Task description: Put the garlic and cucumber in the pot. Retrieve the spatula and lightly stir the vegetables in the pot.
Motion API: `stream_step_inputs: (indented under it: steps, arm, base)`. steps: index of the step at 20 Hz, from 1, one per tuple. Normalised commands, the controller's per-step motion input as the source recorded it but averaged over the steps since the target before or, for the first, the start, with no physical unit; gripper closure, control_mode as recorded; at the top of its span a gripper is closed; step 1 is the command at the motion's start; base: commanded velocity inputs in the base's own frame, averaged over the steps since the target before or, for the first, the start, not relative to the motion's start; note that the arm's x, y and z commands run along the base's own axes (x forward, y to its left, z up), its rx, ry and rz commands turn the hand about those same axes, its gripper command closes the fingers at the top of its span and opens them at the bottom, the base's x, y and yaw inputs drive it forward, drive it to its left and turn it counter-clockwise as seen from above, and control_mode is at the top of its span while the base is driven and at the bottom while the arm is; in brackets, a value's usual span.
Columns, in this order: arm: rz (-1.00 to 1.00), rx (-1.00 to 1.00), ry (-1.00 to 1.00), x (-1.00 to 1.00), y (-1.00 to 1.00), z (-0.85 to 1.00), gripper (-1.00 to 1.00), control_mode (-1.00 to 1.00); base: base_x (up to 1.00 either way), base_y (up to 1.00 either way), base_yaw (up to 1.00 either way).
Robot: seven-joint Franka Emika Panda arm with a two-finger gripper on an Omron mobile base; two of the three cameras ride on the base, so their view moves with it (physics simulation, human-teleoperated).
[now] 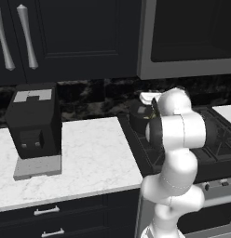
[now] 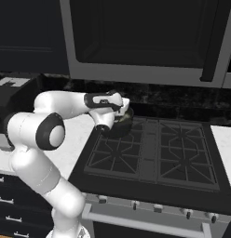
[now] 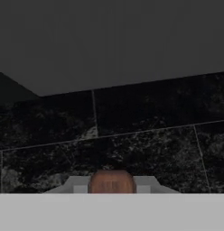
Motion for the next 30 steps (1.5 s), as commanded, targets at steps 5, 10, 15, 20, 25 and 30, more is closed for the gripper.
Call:
stream_step_inputs:
  steps: [5, 10, 15, 20, 25, 30]
  arm:
    - [0.00, -0.15, 0.02, 0.02, 0.00, -0.17, 1.00, -1.00]
    - [0.00, -0.15, 0.02, 0.08, 0.00, 0.00, 1.00, -1.00]
    - [0.00, -0.13, 0.18, 0.01, 0.00, 0.05, 1.00, -1.00]
    - [0.00, -0.06, 0.21, 0.00, 0.00, 0.10, 1.00, -1.00]
    - [0.00, -0.08, 0.10, -0.23, 0.00, 0.17, 1.00, -1.00]
    - [0.03, 0.00, 0.05, -0.24, 0.17, 0.32, 1.00, -1.00]
  base:
    - [0.00, 0.00, 0.00]
    - [0.00, 0.00, 0.00]
    - [0.00, 0.00, 0.00]
    - [0.00, 0.00, 0.00]
    - [0.00, 0.00, 0.00]
    - [0.00, 0.00, 0.00]
